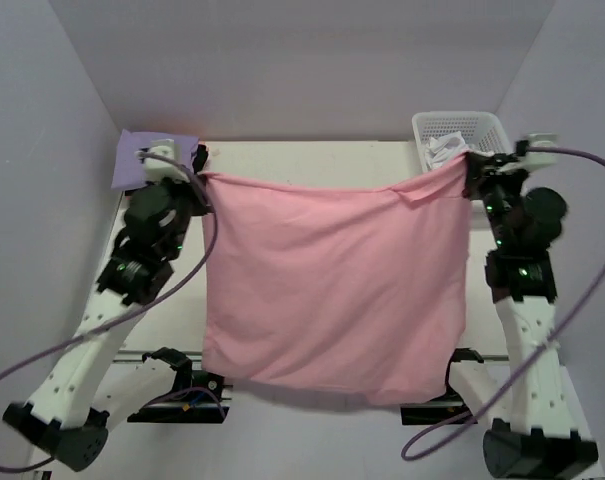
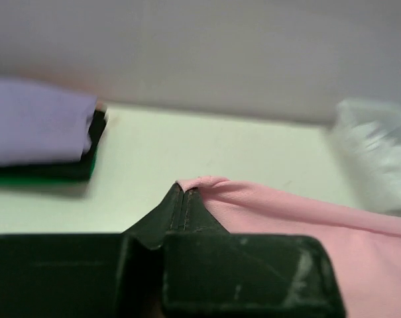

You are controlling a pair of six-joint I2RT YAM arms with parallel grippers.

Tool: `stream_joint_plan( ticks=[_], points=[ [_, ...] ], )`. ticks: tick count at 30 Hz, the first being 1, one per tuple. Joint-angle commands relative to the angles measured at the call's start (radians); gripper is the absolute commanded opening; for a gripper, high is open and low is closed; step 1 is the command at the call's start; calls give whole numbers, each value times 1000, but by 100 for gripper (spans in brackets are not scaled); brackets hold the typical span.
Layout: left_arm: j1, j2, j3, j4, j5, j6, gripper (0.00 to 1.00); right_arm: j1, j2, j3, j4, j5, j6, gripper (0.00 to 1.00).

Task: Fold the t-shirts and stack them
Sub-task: Flatten out the tshirt, then fold the flattened tshirt in 1/3 of the way

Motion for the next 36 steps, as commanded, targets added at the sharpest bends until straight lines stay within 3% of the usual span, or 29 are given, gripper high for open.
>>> stream_joint_plan(
  ticks=[1, 7, 13, 19, 25, 36],
  points=[
    [13, 80, -78, 63, -161, -30, 0, -4, 104, -124, 148, -76, 80, 0],
    [42, 369, -153, 209, -201, -21, 0, -4, 422, -212, 299, -208, 93, 0],
    [151, 712, -71, 342, -115, -46, 0, 1, 800, -36, 331, -337, 109, 0],
    [243, 975, 102, 407, -30, -57, 0, 4, 1041, 194, 256, -363, 87, 0],
    [292, 1179, 278, 397, 129, -46, 0, 10, 1181, 354, 198, -344, 57, 0],
    [312, 1278, 375, 436, 209, -26, 0, 65, 1302, 530, 98, -247, -12, 0]
  ],
)
